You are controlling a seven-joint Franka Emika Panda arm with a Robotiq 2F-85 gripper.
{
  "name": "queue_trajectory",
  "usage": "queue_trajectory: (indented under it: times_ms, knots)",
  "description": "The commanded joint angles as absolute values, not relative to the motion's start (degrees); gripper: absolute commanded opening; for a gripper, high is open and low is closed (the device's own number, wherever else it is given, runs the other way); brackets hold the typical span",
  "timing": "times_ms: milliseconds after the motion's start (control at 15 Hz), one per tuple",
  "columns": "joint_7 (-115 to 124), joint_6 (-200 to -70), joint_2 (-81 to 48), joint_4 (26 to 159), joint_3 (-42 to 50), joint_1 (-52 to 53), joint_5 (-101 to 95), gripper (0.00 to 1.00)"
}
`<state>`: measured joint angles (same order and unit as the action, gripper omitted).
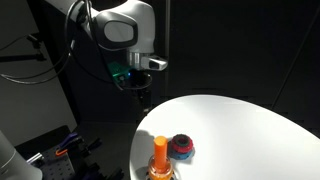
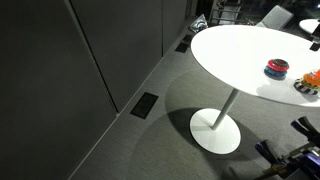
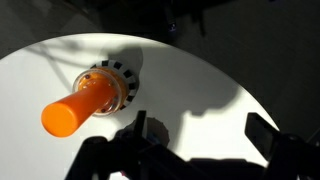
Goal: Put the clear ring on the orange stand
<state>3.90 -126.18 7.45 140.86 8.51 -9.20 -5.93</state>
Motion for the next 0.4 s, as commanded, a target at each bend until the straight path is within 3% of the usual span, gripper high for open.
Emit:
queue_trajectory:
  times_ms: [0,333]
  knots:
    - [4.3,-126.1,7.4,140.8,8.4,-9.3,-5.9,1.00]
    - [4.7,-126.1,7.4,140.8,8.3,-9.3,-5.9,1.00]
